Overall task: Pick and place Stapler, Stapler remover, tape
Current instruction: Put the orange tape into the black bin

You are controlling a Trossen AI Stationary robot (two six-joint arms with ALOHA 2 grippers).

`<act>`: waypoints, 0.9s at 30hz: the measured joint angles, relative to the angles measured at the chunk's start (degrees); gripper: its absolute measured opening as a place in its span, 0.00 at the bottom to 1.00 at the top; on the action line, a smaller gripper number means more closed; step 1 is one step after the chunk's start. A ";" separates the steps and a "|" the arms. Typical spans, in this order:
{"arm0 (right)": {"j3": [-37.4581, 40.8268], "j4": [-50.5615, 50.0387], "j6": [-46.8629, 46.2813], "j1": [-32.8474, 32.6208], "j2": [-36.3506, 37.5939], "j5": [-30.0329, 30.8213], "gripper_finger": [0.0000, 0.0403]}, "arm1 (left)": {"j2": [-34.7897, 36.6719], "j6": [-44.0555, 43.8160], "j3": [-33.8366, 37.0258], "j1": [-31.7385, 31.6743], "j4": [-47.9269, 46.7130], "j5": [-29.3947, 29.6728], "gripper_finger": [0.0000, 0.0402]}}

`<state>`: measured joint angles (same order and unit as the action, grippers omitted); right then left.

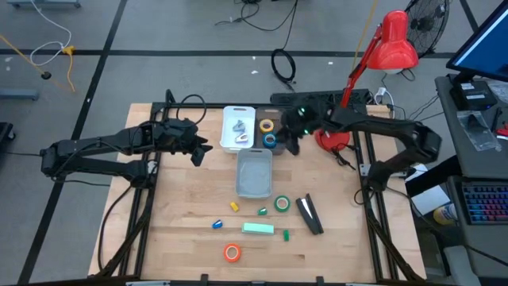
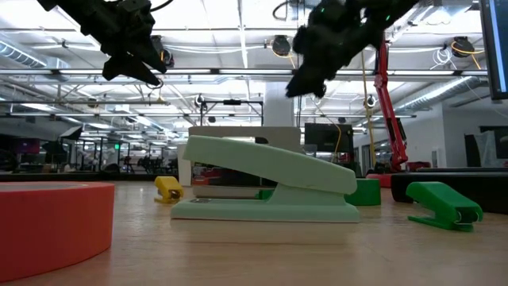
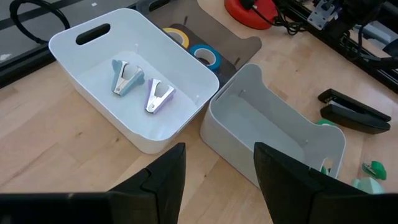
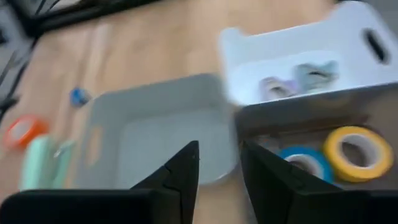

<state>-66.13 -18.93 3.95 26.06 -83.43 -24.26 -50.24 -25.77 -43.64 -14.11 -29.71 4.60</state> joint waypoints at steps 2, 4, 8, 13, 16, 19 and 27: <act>0.00 -4.16 2.01 -2.66 2.71 0.03 0.27 | 0.00 -0.02 0.00 0.00 0.00 0.00 0.48; 0.00 -8.16 2.93 -5.51 4.84 0.03 0.26 | 0.00 -0.02 0.00 0.00 0.00 0.00 0.48; 0.00 -11.98 3.08 -11.73 7.02 0.03 0.24 | 0.00 -0.02 0.00 0.00 0.00 0.00 0.48; 0.00 -13.14 2.80 -18.34 7.02 0.12 0.23 | 0.00 -1.91 0.00 0.00 0.00 -0.03 0.48; 0.00 -12.42 2.80 -20.99 6.57 0.21 0.22 | 0.00 -3.88 0.00 0.00 0.00 -0.04 0.48; 0.02 -12.74 2.48 -22.87 6.46 0.29 0.22 | 0.00 -4.69 0.00 0.00 0.00 -0.04 0.48; 0.04 -12.44 -2.36 -26.23 5.98 0.38 0.22 | 0.00 -4.49 0.00 0.00 0.00 -0.02 0.48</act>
<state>-66.08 -31.38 1.59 -0.17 -77.45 -23.88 -50.24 -30.25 -43.64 -14.11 -29.71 4.58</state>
